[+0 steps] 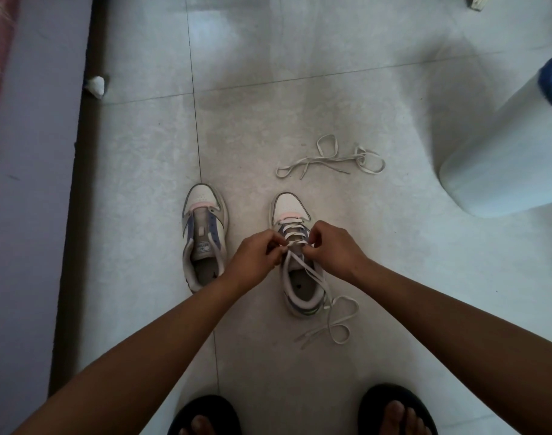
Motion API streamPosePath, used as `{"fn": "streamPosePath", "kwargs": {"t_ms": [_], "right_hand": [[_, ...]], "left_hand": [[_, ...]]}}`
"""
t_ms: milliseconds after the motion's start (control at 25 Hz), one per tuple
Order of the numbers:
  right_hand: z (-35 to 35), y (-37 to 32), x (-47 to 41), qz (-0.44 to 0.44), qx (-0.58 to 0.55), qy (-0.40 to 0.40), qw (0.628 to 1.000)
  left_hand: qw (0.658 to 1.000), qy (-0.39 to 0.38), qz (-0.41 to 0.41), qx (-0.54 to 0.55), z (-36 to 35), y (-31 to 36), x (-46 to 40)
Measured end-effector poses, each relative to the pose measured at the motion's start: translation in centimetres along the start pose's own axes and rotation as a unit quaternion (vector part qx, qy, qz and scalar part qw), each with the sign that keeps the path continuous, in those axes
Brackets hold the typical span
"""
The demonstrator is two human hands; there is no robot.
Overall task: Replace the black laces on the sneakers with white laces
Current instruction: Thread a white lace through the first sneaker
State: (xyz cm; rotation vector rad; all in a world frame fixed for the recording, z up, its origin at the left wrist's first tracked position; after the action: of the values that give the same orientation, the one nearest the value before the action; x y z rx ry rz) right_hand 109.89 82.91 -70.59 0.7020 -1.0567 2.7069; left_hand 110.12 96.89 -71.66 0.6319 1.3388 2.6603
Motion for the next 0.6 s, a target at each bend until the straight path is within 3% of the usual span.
{"fn": "streamPosePath", "kwargs": {"t_ms": [280,440,520,600], "right_hand": [[-1.3,-1.7,2.0,0.136,0.123,0.03,0.983],[-1.4,-0.8,2.0,0.13,0.11,0.039,0.985],[-1.2,-0.8,2.0,0.132,0.088,0.048,0.986],[-1.0,0.1,2.3,0.105,0.032,0.072,0.991]], "left_hand": [[0.979,0.014,-0.017,-0.201,-0.4,1.0,0.2],[0.943,0.027,-0.064,-0.324,-0.4,2.4,0.1],[0.942,-0.009,-0.094,-0.321,-1.3,2.4,0.8],[0.959,-0.024,-0.125,-0.253,-1.3,2.2,1.6]]}}
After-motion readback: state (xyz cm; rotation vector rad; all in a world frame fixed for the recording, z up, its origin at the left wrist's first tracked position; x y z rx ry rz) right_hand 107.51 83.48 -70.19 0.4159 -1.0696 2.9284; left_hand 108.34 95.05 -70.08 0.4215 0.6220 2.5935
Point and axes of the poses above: each hand's wrist, its own x-axis away from the middle knuckle, its own z-axis out of the back of the hand, y = z × x, the point moved 10 cm from there along -x, towards the middle knuckle, and after that the axes turned 4 degrees about -x, right-handed, at the moved point
